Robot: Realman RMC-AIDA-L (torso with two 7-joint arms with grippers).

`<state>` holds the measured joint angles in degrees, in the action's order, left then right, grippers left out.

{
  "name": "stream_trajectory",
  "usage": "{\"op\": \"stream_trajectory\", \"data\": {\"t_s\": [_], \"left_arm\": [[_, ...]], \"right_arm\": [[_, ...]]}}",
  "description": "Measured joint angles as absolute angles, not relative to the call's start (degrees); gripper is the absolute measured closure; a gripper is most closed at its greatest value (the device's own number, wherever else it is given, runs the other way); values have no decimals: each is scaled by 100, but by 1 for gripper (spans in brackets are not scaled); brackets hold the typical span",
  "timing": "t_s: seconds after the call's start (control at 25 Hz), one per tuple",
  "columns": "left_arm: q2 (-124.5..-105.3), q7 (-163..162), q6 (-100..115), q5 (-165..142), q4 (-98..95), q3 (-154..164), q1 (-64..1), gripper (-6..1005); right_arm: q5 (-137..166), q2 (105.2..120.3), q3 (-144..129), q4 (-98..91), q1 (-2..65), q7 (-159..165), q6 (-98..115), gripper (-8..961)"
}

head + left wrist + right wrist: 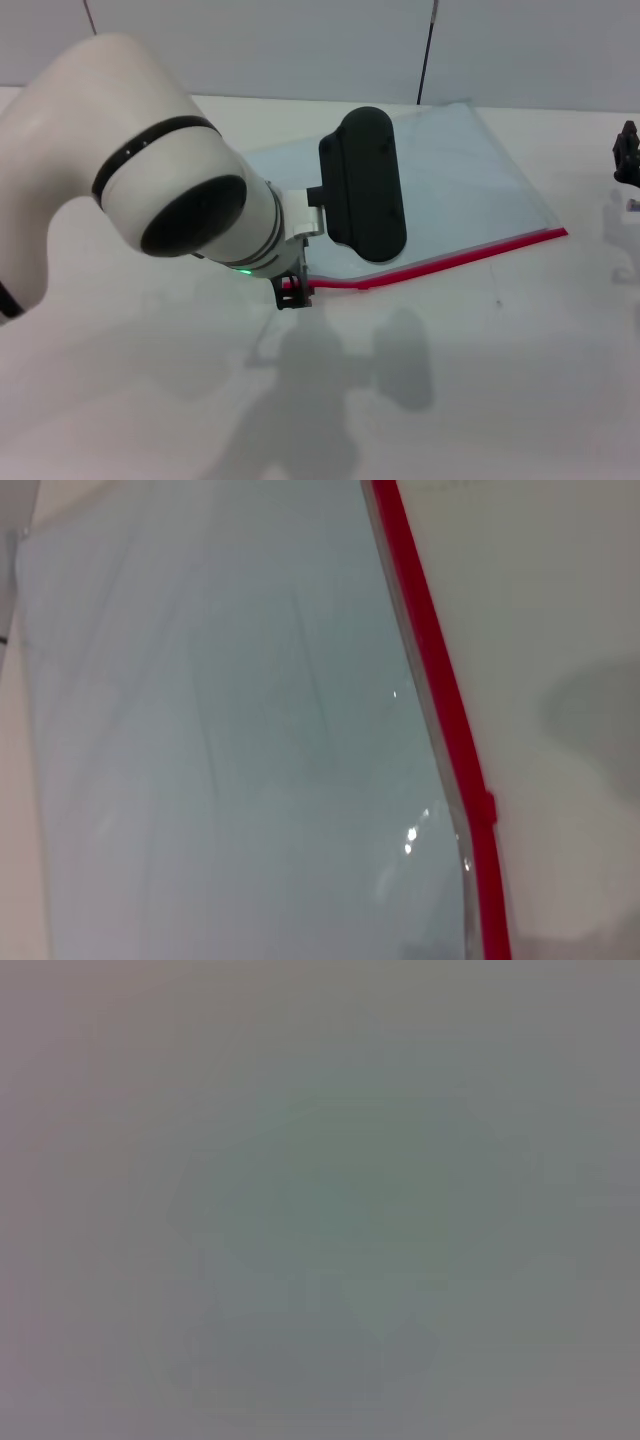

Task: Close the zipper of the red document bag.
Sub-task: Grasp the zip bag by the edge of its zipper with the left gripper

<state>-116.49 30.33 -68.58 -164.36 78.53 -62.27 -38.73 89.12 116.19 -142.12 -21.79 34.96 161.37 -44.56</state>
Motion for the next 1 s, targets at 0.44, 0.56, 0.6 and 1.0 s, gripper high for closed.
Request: {"op": "stream_trajectory", "data": {"t_s": [0.44,0.56,0.6,1.0], "left_arm": [[-11665,2985,-6686,-16444,7728,-6000,-3894,427],[-11676,2945,-6674,-16445,7532,-5946,-3965,427],[-11678,2925,-6662,-16445,7473,-5931,-3991,428],[-11678,2701,-6387,-16445,7058,-5739,-4230,428]], "right_arm": [[8912,11619,-14203,-2180,3524,16136,-4456,486],[8912,11619,-14203,-2180,3529,16136,-4457,486],[8912,11619,-14202,-2180,3531,16136,-4456,486],[8912,11619,-14193,-2180,3548,16137,-4409,485]]}}
